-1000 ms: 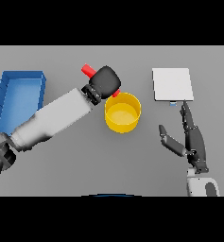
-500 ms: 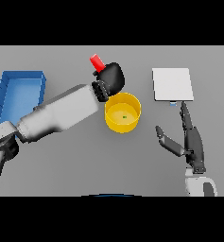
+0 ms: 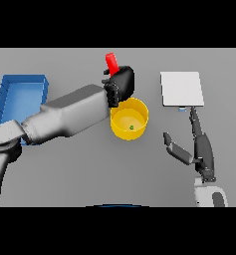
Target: Pick up the red beaker and tilt it to pour out 1 green nut into yellow bowl. Pick up the yellow bowl and place it on the metallic measuring scale.
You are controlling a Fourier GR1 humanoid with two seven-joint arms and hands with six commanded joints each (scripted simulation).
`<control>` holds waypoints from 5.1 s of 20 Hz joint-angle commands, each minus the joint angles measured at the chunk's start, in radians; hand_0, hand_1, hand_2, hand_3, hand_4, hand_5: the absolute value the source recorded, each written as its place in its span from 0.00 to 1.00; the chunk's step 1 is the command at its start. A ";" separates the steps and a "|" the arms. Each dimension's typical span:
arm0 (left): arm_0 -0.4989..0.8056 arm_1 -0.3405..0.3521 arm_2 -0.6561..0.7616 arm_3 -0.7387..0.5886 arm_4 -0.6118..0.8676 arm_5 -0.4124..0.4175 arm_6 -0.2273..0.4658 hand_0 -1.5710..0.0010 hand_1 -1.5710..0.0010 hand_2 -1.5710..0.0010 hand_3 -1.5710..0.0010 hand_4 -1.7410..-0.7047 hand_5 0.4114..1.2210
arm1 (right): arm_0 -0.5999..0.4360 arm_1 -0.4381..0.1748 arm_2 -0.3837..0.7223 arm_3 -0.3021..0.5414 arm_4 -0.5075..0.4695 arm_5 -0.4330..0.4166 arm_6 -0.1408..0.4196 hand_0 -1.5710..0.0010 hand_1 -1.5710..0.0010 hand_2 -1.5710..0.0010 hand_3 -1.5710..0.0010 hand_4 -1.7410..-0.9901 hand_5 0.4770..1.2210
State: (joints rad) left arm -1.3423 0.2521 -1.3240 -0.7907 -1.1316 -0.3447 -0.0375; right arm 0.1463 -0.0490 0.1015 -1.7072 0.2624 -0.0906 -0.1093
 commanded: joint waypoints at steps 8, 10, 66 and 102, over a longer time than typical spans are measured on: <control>-0.216 0.078 0.109 0.132 0.094 0.086 -0.064 0.00 0.00 0.07 0.34 0.04 1.00 | -0.006 0.003 0.001 -0.004 -0.011 0.006 -0.012 1.00 1.00 1.00 1.00 0.74 0.16; -0.265 0.096 0.159 0.199 0.140 0.110 -0.057 0.00 0.00 0.04 0.22 0.03 1.00 | -0.012 0.002 -0.009 0.003 -0.030 0.012 -0.006 1.00 1.00 1.00 1.00 0.75 0.16; 0.747 0.684 0.637 -0.457 1.433 0.683 0.558 0.97 0.98 0.98 0.98 0.93 0.32 | -0.030 -0.058 0.057 0.008 0.059 0.058 0.004 1.00 1.00 1.00 1.00 0.75 0.27; 0.730 0.671 0.631 -0.440 1.436 0.675 0.542 1.00 1.00 1.00 1.00 0.91 0.40 | -0.750 -0.299 0.505 0.491 0.518 0.542 -0.058 1.00 1.00 1.00 1.00 0.58 0.26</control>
State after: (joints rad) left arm -0.6122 0.9230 -0.6934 -1.2309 0.3046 0.3301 0.5049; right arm -0.6041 -0.3482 0.6061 -1.2159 0.7802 0.4512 -0.1663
